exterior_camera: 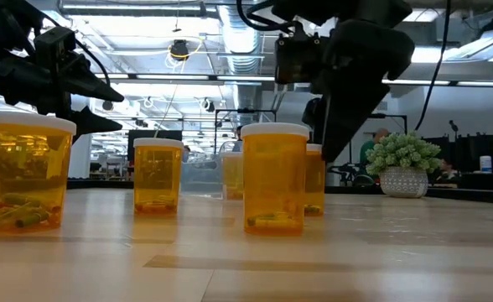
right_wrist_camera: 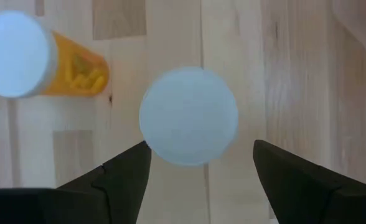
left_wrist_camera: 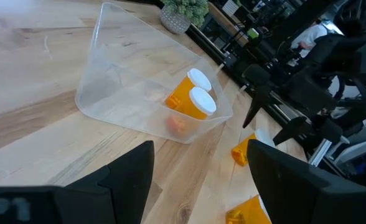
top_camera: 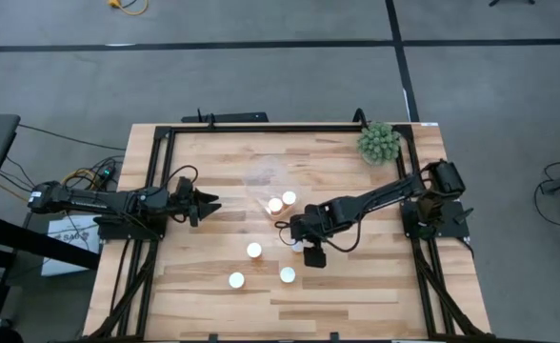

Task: Pick and place pill bottles into a basket
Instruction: Put the orange medicine bottle into the transparent bin

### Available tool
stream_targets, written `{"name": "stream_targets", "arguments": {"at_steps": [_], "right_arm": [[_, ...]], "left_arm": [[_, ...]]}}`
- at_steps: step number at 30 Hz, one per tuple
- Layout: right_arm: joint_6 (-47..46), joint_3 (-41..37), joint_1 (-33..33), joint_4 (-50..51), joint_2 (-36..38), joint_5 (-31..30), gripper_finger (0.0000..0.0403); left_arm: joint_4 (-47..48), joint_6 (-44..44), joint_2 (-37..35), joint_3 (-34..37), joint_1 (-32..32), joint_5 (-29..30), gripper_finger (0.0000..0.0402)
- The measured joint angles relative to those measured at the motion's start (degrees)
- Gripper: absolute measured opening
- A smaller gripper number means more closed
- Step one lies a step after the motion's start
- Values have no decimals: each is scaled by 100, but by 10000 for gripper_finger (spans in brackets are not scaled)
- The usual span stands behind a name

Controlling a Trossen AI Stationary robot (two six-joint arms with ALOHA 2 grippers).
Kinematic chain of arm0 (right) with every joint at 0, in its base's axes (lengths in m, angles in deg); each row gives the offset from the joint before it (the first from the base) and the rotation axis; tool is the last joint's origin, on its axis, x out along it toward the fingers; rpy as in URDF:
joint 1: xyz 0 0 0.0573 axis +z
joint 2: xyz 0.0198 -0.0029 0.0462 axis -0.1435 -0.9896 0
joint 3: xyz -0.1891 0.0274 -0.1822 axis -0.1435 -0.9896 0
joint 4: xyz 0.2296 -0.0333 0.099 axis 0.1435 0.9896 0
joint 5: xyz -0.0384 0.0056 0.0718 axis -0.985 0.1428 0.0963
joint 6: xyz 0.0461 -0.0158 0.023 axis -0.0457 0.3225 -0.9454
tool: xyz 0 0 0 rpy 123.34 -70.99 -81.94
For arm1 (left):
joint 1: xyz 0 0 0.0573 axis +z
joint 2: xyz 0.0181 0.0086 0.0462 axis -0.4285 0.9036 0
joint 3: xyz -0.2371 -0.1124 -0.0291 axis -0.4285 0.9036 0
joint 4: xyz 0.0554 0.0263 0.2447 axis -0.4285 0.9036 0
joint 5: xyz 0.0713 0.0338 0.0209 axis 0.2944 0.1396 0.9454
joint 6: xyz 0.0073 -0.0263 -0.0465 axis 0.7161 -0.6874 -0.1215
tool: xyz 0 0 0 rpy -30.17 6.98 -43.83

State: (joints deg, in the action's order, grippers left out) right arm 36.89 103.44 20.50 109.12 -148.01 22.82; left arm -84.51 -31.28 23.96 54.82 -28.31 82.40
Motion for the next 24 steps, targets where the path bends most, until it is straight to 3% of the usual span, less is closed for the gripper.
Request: {"name": "stream_targets", "arguments": {"at_steps": [24], "right_arm": [[466, 0, -4, -497, 0, -30, 276]], "left_arm": [[-1, -11, 0, 0, 1, 1, 247]]}}
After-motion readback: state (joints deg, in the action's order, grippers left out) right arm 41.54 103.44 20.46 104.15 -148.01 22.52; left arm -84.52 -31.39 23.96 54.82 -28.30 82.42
